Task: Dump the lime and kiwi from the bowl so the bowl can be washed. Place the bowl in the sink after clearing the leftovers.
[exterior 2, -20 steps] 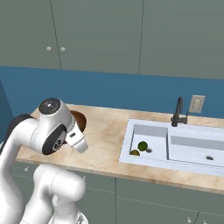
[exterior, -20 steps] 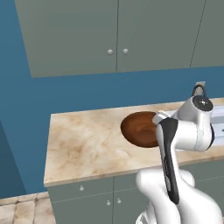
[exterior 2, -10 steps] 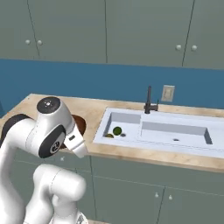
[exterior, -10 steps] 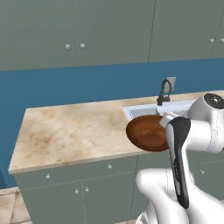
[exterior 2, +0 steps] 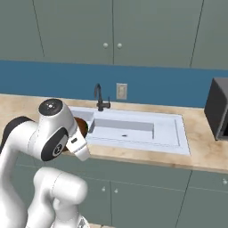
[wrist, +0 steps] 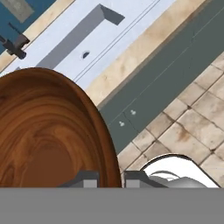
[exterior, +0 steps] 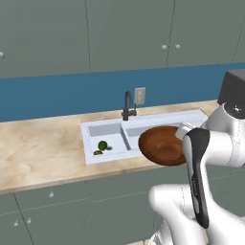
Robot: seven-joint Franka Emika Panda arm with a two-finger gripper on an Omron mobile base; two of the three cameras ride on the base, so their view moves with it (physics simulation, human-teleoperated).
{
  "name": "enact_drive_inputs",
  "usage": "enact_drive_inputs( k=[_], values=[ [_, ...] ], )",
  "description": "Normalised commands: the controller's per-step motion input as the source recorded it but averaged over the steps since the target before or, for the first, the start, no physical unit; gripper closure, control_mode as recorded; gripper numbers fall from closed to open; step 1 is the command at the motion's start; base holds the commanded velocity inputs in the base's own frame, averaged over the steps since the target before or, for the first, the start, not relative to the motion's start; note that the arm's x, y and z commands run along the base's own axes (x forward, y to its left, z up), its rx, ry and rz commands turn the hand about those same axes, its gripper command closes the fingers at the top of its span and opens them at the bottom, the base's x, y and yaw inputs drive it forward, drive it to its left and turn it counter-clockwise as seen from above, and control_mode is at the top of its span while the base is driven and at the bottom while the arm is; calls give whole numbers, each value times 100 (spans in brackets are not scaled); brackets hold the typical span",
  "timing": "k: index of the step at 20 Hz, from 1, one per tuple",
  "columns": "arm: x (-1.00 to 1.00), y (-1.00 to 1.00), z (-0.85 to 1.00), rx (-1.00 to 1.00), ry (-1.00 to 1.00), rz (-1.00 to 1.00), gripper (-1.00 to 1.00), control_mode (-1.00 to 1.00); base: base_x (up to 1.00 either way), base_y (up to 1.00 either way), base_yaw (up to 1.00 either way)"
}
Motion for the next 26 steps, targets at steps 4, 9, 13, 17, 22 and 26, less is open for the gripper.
enact_drive_inputs(
  k=[4, 9, 13, 17, 22, 26],
  values=[
    [0, 0, 0, 0, 0, 0, 100, 100, 9, -94, -2],
    [0, 0, 0, 0, 0, 0, 100, 100, 24, -51, -1],
    [0, 0, 0, 0, 0, 0, 100, 100, 45, -40, 0],
    [0, 0, 0, 0, 0, 0, 100, 100, 29, -51, 0],
    [0, 0, 0, 0, 0, 0, 100, 100, 36, -29, 0],
    [0, 0, 0, 0, 0, 0, 100, 100, 62, 0, 0]
  ],
)
